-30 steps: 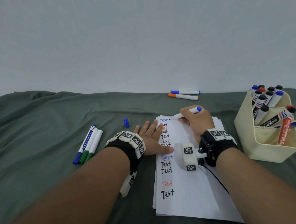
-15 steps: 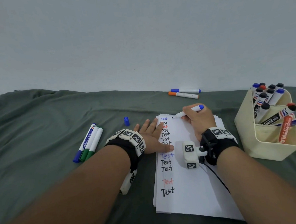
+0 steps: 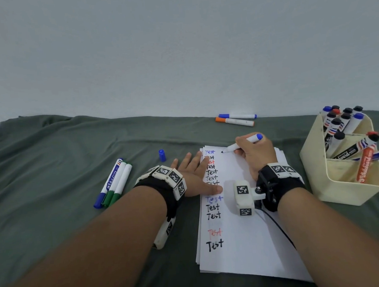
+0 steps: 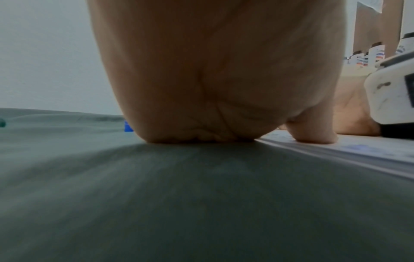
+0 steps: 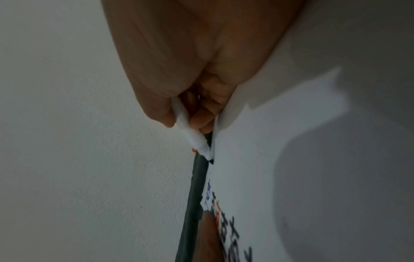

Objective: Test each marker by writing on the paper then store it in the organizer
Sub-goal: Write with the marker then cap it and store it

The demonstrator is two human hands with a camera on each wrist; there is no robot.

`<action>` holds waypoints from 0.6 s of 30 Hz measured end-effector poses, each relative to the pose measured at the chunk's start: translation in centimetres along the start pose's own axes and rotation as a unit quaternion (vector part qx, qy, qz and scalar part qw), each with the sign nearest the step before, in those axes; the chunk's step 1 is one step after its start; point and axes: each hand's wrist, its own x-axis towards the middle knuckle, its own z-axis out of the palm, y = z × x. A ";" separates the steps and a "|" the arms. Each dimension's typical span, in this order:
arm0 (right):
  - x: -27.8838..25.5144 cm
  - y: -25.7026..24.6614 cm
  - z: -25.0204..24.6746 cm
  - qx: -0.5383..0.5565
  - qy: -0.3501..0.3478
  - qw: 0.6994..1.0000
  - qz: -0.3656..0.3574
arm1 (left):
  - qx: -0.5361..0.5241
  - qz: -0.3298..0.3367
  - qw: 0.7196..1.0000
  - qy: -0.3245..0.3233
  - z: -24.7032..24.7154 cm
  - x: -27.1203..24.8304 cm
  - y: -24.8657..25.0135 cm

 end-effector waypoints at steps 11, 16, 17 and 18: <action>-0.3 -0.2 -0.2 0.009 0.029 1.000 0.003 | 0.000 0.001 1.000 -0.001 0.1 0.1 -0.1; -0.5 -0.5 -0.2 -0.005 0.024 1.000 0.003 | -0.001 0.001 1.000 0.000 0.0 -0.1 0.0; -0.4 -0.5 -0.2 0.003 0.028 1.000 0.008 | 0.000 0.001 1.000 0.001 0.0 -0.1 0.0; -0.4 -0.5 -0.1 0.011 0.032 0.999 0.011 | 0.000 0.001 1.000 0.001 0.0 -0.1 0.0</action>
